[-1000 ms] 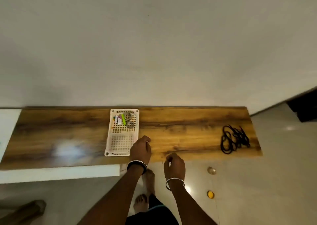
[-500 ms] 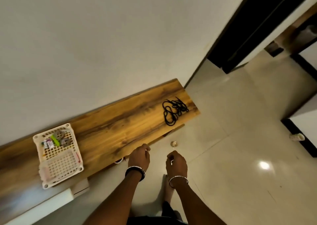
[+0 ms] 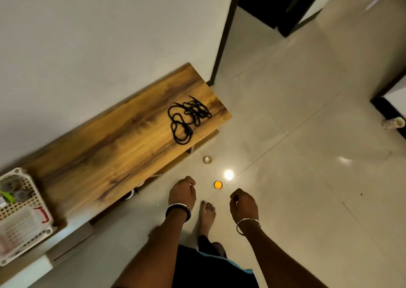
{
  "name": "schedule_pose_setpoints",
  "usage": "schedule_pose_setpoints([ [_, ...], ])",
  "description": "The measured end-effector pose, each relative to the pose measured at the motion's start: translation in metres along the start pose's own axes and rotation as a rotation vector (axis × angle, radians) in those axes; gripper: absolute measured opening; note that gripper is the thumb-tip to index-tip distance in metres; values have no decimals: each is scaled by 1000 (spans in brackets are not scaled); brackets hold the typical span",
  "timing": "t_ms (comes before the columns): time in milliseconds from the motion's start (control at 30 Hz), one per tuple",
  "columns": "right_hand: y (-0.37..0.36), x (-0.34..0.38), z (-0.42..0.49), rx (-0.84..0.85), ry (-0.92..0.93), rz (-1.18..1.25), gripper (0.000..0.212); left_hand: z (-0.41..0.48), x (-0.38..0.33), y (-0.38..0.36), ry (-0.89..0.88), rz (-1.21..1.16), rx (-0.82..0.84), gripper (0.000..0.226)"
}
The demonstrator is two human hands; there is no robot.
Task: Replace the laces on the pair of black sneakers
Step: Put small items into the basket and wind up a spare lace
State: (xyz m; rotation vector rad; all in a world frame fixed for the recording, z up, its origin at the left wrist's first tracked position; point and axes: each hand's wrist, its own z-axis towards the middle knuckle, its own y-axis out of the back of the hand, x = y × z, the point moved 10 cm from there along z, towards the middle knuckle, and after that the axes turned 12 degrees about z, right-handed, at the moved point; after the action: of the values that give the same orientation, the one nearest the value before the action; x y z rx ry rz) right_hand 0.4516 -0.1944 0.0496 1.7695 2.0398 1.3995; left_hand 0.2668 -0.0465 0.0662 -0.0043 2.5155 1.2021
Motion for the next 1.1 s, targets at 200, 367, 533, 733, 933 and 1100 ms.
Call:
schedule_pose_setpoints([
  [200,-7,-55,52,8,-137,44,14,54,-35,-44,-20,39,55,22],
  [367,-54,-105,107,-6,-255,124,13,122,-42,-110,-76,82,93,19],
  [533,-128,-158,181,49,-297,135,18,212,-33,-195,-148,186,150,23],
  [733,-240,-212,285,215,-174,13,45,318,-10,-306,-228,359,182,43],
  [933,-313,-254,342,300,-181,-60,76,377,4,-373,-322,542,174,63],
  [1100,-354,-269,347,299,-38,-189,95,401,10,-411,-376,613,178,78],
])
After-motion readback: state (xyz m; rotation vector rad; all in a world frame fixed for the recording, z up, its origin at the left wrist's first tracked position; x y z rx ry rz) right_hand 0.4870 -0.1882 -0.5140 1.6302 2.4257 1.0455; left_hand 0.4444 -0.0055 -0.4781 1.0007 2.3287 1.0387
